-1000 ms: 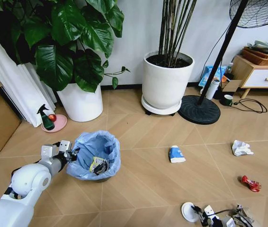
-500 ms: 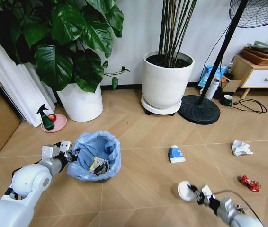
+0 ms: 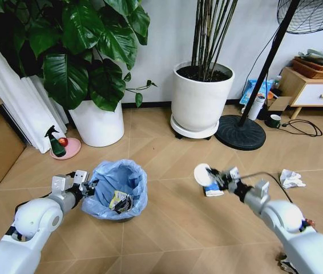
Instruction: Pick up the trash bin and place the garbage on the floor into it.
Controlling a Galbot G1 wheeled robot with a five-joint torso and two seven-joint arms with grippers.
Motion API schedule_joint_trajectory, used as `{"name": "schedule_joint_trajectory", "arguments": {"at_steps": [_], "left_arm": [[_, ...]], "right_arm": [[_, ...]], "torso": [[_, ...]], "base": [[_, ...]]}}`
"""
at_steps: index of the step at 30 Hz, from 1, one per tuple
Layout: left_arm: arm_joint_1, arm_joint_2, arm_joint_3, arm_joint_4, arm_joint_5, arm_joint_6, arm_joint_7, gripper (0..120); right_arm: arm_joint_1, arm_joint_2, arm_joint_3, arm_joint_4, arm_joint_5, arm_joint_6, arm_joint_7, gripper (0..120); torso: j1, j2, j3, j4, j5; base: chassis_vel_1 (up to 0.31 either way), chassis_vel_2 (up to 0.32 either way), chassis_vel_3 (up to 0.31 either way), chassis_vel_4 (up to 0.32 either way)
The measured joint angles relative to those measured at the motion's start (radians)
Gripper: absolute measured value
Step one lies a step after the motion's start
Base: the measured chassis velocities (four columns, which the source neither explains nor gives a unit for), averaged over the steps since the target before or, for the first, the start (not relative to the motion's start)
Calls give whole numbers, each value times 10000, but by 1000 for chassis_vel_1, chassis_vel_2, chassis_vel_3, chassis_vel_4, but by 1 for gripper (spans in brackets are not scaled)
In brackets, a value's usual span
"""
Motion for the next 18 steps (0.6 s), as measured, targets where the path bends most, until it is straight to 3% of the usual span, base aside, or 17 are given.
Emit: {"name": "schedule_joint_trajectory", "arguments": {"at_steps": [5, 18], "left_arm": [[-215, 187, 274, 59, 12, 0, 49, 0], [-693, 621, 952, 271, 12, 0, 116, 0]], "right_arm": [[804, -82, -666, 290, 455, -306, 84, 0], [4122, 60, -4118, 45, 1516, -827, 308, 0]], "torso": [[0, 0, 0, 1, 4], [1, -1, 1, 0, 0]], "base": [[0, 0, 0, 0], [0, 0, 0, 0]]}}
